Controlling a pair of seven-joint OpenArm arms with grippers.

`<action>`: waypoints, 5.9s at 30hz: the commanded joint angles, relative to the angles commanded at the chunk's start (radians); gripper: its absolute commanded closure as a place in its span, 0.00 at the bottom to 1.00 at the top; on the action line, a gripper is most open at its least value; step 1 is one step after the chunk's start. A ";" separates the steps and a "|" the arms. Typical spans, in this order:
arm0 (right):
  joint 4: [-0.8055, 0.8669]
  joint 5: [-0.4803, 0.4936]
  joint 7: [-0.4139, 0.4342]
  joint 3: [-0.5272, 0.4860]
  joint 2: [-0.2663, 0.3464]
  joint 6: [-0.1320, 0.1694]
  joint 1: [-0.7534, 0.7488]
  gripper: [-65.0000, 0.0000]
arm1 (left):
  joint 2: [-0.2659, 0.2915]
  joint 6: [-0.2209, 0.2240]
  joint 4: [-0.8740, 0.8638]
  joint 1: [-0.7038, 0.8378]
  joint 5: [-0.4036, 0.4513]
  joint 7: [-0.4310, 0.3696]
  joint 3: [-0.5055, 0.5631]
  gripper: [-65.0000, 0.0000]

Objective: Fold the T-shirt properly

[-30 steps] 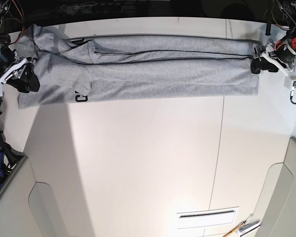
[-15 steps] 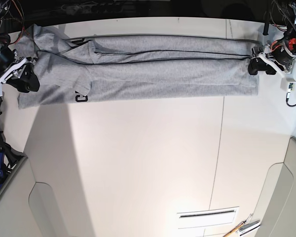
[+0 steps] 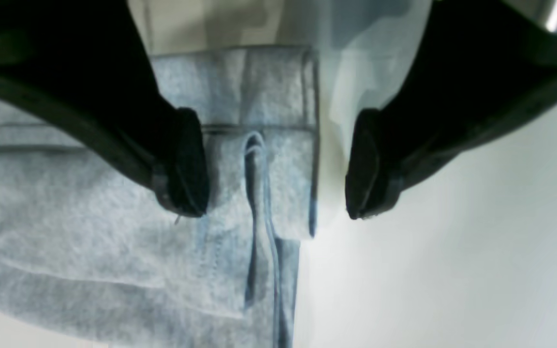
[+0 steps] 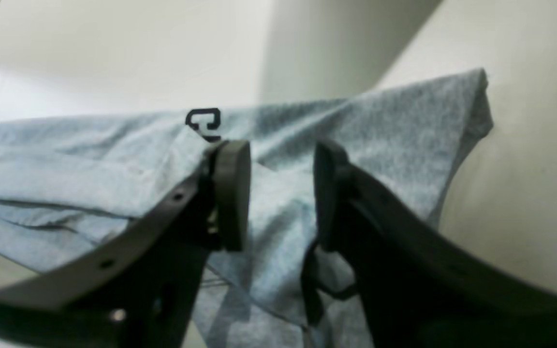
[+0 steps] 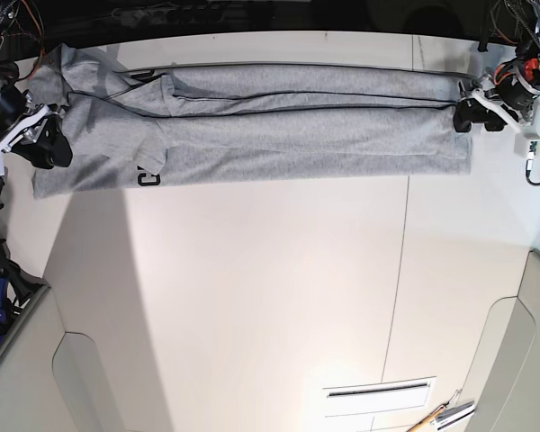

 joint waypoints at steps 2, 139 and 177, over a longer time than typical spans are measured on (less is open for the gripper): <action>0.000 0.000 0.000 0.000 0.000 0.000 0.000 0.66 | 0.025 0.000 0.000 0.000 -0.028 0.000 0.000 0.27; -0.076 0.175 -0.177 -0.014 -0.113 0.024 0.008 0.36 | 0.308 0.061 0.300 -0.114 0.123 -0.023 0.766 0.42; -0.045 -0.136 -0.089 -0.026 -0.109 -0.141 0.011 0.36 | 0.300 0.061 0.300 -0.114 0.171 -0.008 0.766 0.42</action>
